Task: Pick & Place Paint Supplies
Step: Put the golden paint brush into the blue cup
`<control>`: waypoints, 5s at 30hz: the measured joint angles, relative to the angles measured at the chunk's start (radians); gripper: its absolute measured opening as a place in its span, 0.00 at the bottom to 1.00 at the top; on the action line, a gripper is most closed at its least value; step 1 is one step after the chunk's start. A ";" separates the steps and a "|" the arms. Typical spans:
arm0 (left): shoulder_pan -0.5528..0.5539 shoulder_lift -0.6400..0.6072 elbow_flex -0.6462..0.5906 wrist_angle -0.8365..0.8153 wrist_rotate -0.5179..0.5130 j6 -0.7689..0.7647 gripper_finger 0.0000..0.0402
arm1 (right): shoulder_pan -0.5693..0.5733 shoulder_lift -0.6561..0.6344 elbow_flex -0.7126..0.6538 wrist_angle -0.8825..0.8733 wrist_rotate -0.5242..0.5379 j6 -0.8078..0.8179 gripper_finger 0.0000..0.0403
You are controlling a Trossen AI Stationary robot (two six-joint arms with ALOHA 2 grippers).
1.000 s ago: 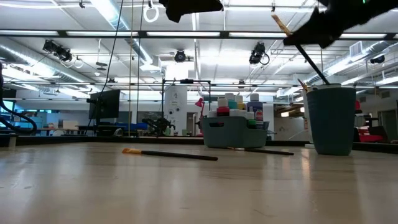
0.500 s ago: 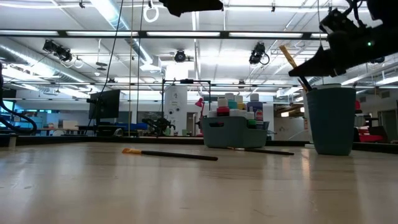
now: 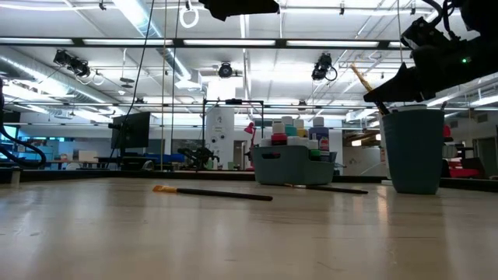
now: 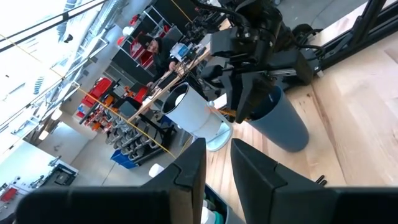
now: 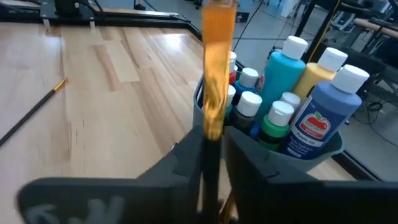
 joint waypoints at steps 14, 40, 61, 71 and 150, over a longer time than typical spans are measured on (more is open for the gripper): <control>0.000 0.001 -0.001 -0.093 -0.030 -0.120 0.22 | 0.000 0.000 0.000 0.256 -0.003 -0.186 0.39; 0.028 -0.401 -0.236 -0.431 0.311 -0.427 0.19 | 0.000 0.180 0.232 0.396 -0.420 -0.201 0.40; 0.133 -0.381 -0.704 -0.103 0.590 -0.848 0.20 | -0.006 0.512 0.354 0.436 -0.420 -0.115 0.40; 0.156 -0.203 -0.700 0.017 0.625 -0.843 0.21 | -0.033 0.540 0.354 0.494 -0.481 -0.092 0.40; 0.081 -0.018 -0.060 -0.131 0.516 1.142 0.01 | -0.161 0.657 0.354 0.508 -1.064 0.660 0.40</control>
